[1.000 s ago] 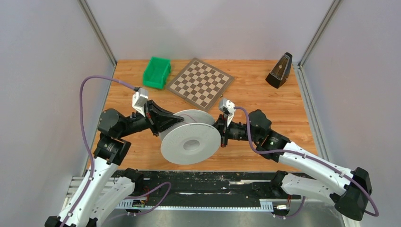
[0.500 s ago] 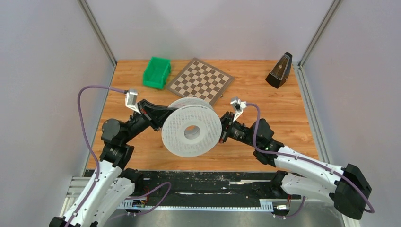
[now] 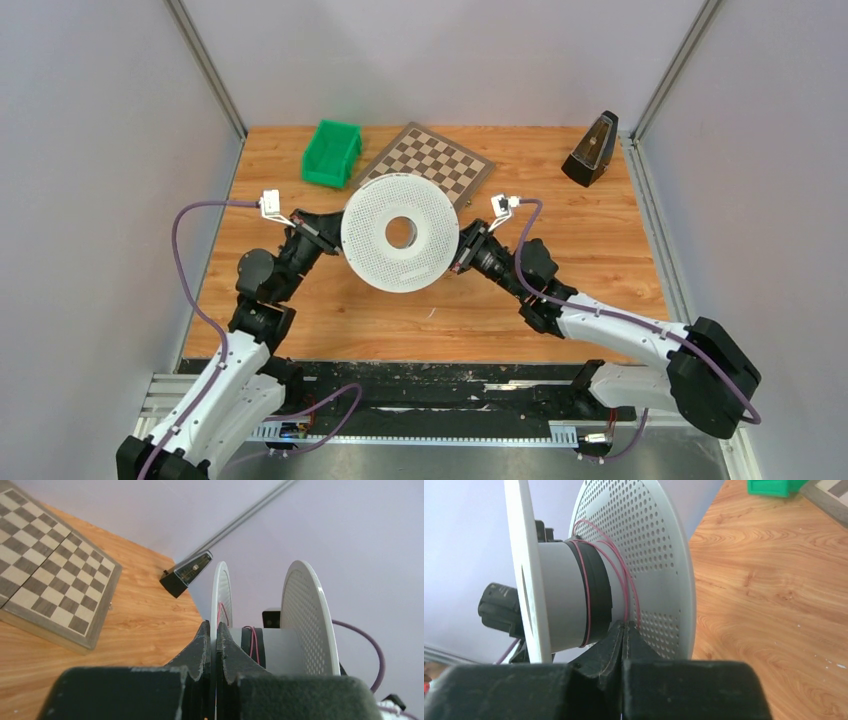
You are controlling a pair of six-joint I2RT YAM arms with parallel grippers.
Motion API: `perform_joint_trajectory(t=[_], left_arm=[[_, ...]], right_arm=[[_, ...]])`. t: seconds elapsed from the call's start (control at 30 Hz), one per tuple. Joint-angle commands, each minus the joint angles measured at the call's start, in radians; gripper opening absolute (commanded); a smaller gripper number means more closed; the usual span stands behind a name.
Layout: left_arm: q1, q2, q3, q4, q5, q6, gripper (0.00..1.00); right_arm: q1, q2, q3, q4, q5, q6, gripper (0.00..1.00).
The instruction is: Wrap the cables
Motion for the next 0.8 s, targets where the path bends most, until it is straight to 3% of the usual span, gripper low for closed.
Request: perform_joint_trajectory(t=[0.0,0.17,0.43,0.77], left_arm=[[-0.021,0.018,0.012,-0.013,-0.08,-0.072,0.0],[-0.022,0.016,0.011,-0.05,-0.101,-0.132,0.0],[-0.021,0.001,-0.019,-0.1,-0.155,-0.255,0.0],[-0.021,0.029,-0.059,-0.007,-0.164,-0.243,0.0]], right_arm=[[-0.02,0.055,0.095,-0.145,-0.014,0.015,0.0],[-0.035,0.089,0.091,-0.144,-0.038,0.129,0.0],[-0.037,0.101,0.084,-0.197,-0.042,0.176,0.0],[-0.042,0.137,0.05,-0.122,-0.103,0.33,0.0]])
